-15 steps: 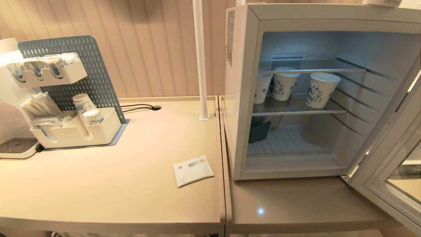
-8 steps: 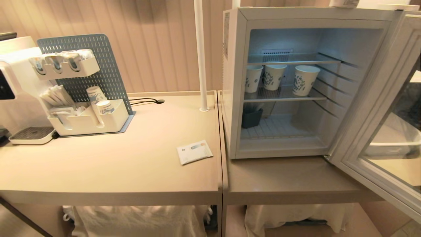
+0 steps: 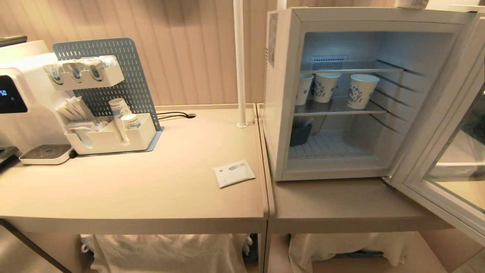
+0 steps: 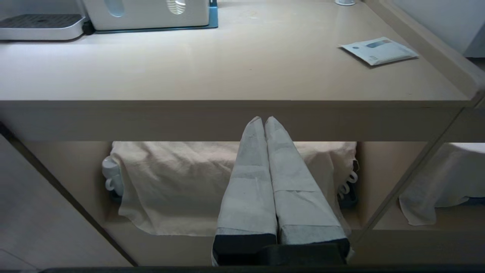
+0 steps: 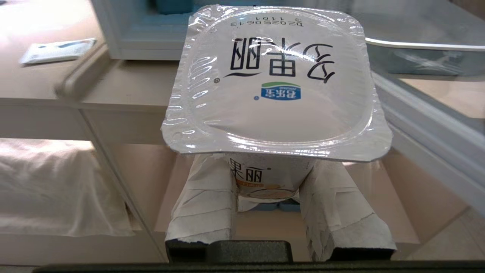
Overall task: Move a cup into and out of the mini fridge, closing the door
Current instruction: Place the yoghurt on the table
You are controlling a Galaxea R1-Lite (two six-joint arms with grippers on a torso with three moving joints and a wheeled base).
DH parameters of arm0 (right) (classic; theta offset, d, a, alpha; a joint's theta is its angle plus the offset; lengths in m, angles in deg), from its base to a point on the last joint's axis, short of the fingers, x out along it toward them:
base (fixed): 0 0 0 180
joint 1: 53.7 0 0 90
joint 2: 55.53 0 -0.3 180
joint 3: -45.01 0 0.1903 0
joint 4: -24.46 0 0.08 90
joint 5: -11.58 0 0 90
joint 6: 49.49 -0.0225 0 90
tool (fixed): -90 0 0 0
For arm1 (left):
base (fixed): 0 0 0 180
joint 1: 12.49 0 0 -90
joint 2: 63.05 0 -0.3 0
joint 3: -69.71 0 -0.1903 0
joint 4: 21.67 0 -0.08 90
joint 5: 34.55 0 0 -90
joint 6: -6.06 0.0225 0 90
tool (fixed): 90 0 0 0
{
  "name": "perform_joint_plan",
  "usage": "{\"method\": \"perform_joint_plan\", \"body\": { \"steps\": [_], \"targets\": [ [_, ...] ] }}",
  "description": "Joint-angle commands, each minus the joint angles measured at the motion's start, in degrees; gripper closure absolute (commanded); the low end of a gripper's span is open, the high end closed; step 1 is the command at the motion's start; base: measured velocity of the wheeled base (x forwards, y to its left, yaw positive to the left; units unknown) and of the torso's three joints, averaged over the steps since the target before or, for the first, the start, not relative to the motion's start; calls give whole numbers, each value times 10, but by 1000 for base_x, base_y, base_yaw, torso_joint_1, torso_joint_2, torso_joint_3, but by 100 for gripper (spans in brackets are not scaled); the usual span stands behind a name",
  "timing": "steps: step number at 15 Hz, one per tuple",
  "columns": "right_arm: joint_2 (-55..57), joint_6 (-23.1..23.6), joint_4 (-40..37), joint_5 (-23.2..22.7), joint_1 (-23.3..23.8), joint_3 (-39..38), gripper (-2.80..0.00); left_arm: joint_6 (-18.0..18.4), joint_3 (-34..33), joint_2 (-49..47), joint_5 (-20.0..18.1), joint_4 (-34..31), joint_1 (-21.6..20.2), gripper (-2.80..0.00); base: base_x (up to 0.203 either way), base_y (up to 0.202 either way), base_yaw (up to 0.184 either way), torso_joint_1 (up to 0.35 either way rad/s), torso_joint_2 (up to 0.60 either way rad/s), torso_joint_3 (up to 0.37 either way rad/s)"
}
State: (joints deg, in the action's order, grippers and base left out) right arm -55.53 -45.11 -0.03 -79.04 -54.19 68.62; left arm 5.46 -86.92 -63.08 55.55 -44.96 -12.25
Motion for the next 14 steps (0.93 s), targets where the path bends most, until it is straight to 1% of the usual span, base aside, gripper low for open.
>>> {"method": "perform_joint_plan", "body": {
  "steps": [1,14],
  "targets": [
    [1,0,0,0,0,-1,0,0,-1,1,0,0,-1,0,0,192,2,2,-2,2],
    [1,-2,1,0,0,-1,0,0,-1,1,0,0,-1,0,0,190,0,3,1,4]
  ]
}}
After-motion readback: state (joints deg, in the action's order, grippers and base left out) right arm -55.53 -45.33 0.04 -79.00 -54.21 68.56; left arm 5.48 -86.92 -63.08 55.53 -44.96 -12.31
